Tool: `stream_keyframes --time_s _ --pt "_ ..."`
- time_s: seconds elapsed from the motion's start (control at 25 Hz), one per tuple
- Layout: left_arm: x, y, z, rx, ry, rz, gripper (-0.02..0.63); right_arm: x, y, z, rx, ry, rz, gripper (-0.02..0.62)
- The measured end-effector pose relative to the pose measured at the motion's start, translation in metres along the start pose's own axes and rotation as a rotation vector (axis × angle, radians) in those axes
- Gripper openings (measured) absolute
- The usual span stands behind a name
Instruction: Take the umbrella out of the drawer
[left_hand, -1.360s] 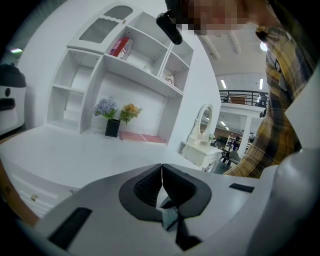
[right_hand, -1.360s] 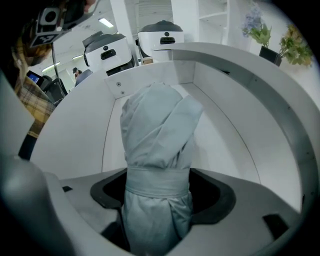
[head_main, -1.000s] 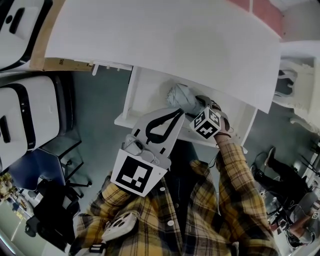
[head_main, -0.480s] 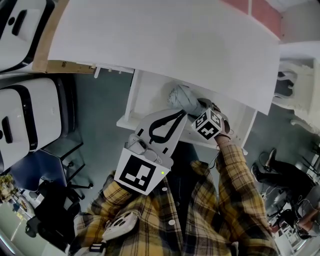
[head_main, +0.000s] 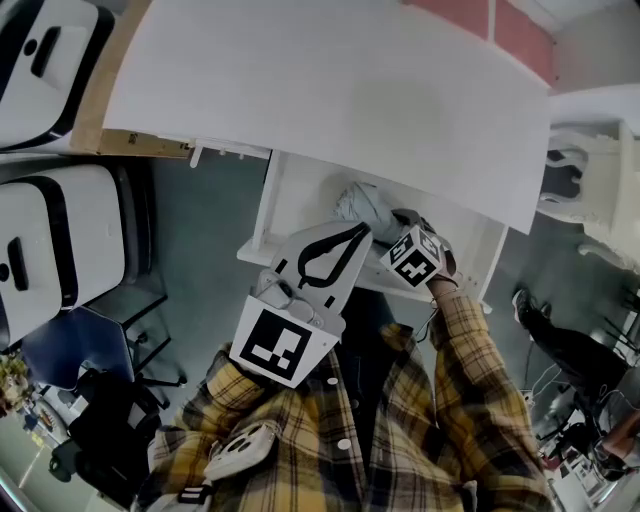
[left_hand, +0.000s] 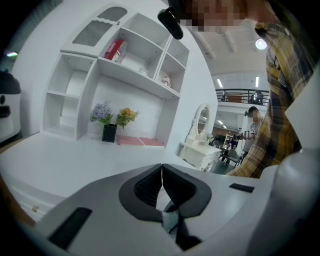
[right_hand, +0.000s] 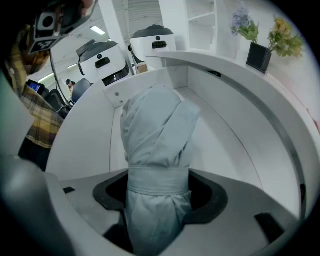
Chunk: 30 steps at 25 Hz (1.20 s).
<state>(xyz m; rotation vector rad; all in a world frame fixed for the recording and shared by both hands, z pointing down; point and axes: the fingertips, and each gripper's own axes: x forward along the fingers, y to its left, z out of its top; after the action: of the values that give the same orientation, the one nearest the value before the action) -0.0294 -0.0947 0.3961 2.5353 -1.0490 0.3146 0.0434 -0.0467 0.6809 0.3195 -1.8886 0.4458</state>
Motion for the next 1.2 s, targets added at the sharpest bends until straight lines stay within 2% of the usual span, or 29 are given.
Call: stream_keyframes --time_s 0.24,0.56,0.92,1.2 --pt "-0.003 -0.002 0.014 0.024 -0.021 -0.001 0.021 -0.017 0.009 0.011 -0.057 -0.027 -0.017 0.304" --pt "-0.01 -0.008 0.029 0.032 -0.037 -0.008 0.021 -0.056 0.006 0.032 -0.038 -0.112 -0.08 0.304" --pt "-0.018 -0.011 0.052 0.062 -0.072 -0.016 0.021 -0.121 0.009 0.075 -0.06 -0.261 -0.151 0.304" --pt "-0.026 -0.014 0.073 0.096 -0.107 -0.008 0.021 -0.184 0.006 0.109 -0.041 -0.421 -0.231 0.304"
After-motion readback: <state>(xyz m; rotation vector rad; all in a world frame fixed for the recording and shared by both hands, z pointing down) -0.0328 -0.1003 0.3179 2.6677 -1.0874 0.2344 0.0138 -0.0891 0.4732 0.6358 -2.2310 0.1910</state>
